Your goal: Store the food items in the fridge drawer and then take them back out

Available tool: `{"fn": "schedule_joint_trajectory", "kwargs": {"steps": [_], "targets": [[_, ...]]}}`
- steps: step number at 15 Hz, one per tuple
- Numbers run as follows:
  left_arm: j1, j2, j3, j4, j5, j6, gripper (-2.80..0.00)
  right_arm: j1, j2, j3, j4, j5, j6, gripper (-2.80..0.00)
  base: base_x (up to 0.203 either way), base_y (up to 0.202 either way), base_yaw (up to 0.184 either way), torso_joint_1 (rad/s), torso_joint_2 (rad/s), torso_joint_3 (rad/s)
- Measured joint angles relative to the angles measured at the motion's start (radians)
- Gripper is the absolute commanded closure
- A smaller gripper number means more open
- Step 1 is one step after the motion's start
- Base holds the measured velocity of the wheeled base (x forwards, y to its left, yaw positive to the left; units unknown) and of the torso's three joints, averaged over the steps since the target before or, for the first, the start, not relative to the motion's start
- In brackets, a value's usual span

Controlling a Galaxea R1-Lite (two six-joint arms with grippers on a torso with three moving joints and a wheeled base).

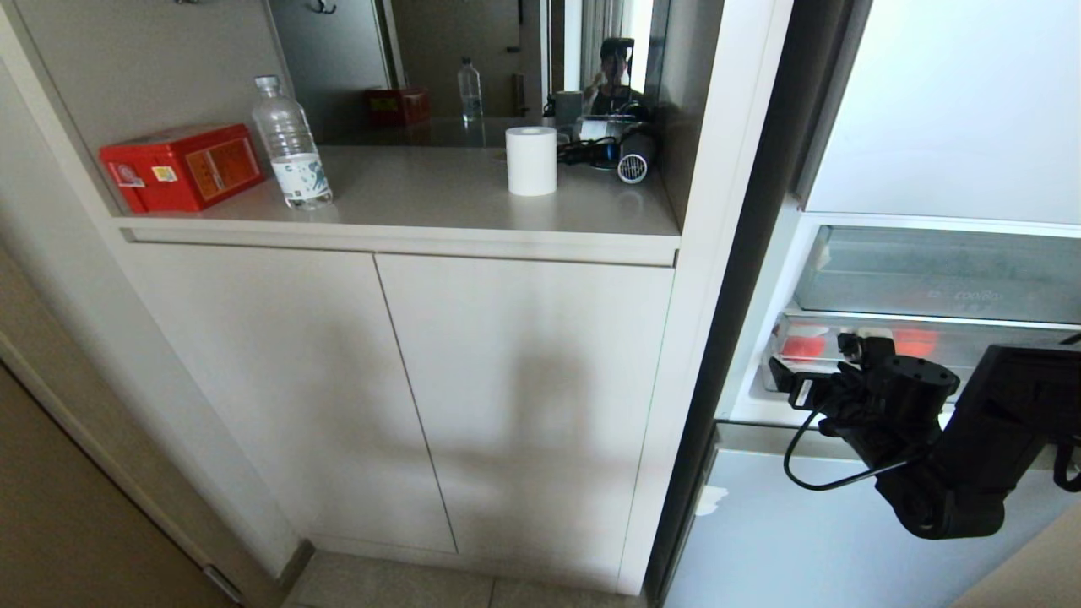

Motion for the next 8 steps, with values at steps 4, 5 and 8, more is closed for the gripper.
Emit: {"fn": "schedule_joint_trajectory", "kwargs": {"steps": [4,5,8], "targets": [[0.000,0.000,0.000,0.000,0.000,0.000,0.00,0.000,0.021,-0.020,0.000,-0.002,0.008,-2.80,0.000,0.000,0.000,0.000,0.00,0.000],[0.000,0.000,0.000,0.000,0.000,0.000,0.00,0.000,0.025,-0.028,0.000,-0.002,0.009,-2.80,0.000,0.000,0.000,0.000,0.00,0.000],[0.000,0.000,0.000,0.000,0.000,0.000,0.00,0.000,0.031,-0.056,-0.001,-0.002,0.014,-2.80,0.000,0.000,0.000,0.000,0.00,0.000]]}}
